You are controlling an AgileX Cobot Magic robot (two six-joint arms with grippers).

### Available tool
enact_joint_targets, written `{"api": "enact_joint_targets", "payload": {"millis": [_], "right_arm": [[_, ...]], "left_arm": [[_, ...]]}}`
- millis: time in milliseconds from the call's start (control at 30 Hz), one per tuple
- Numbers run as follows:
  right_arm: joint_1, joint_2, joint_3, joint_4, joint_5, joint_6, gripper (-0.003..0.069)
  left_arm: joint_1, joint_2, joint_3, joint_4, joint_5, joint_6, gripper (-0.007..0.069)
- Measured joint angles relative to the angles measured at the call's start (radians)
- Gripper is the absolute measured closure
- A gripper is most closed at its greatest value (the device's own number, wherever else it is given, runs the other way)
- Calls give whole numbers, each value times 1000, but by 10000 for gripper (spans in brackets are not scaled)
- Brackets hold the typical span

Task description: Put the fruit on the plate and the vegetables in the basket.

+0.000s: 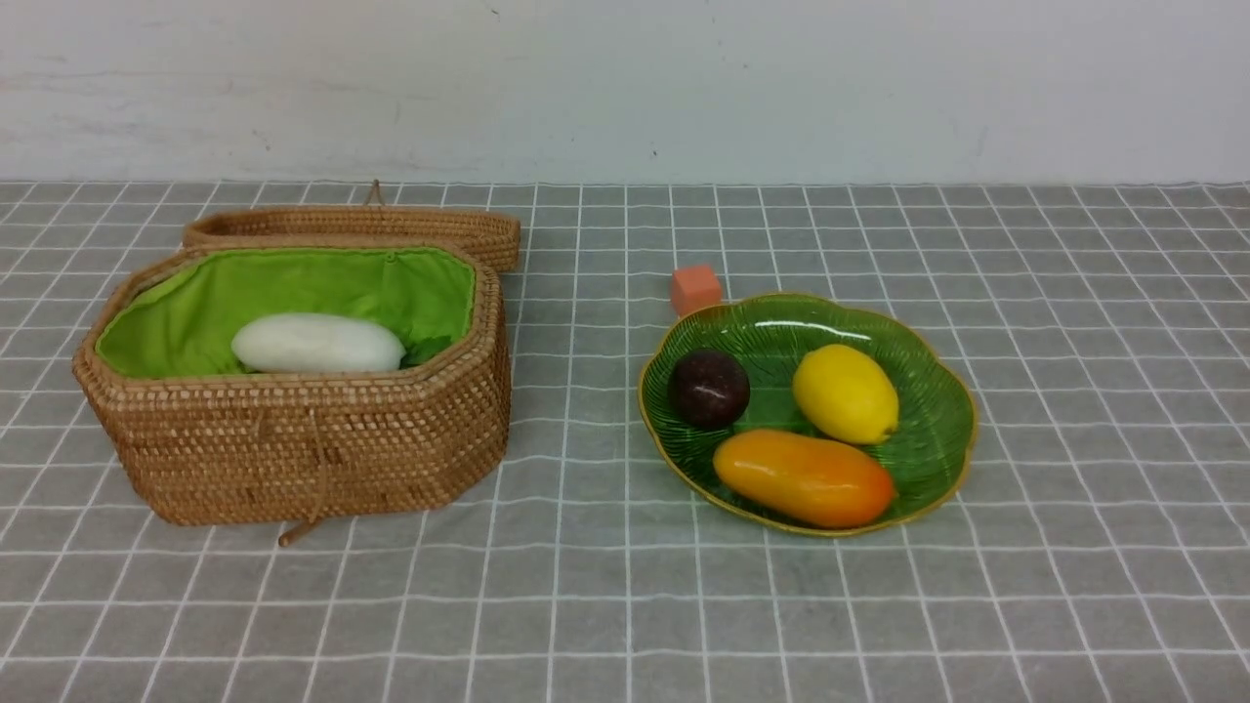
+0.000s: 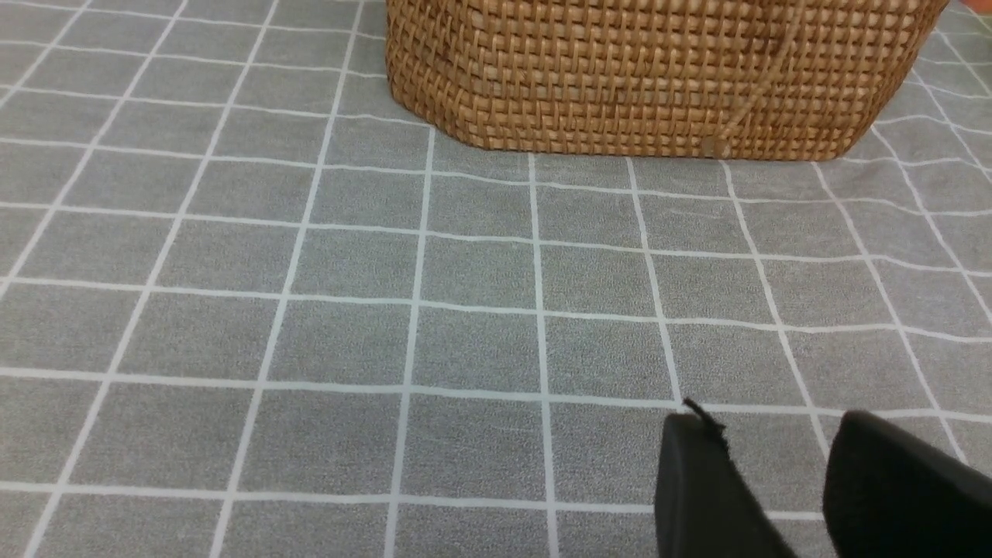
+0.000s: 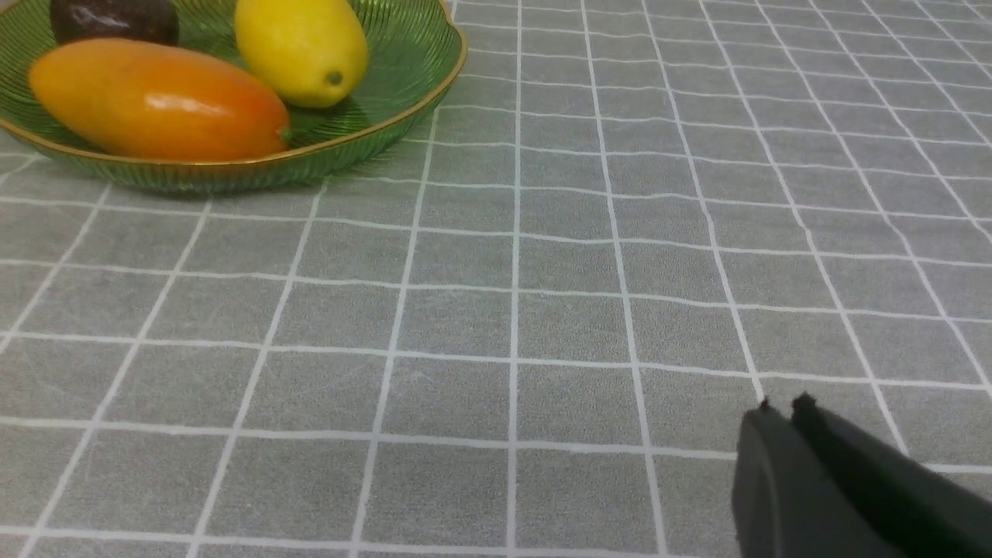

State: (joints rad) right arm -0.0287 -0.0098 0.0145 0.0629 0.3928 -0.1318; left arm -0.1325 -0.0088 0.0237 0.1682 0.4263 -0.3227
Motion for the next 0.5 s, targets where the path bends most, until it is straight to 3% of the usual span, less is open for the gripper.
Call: {"api": "enact_joint_targets", "payload": {"millis": [500], "right_arm": [[0, -1, 0, 0, -1, 0, 614]], "left_arm": [[0, 0, 0, 0, 0, 0, 386]]}}
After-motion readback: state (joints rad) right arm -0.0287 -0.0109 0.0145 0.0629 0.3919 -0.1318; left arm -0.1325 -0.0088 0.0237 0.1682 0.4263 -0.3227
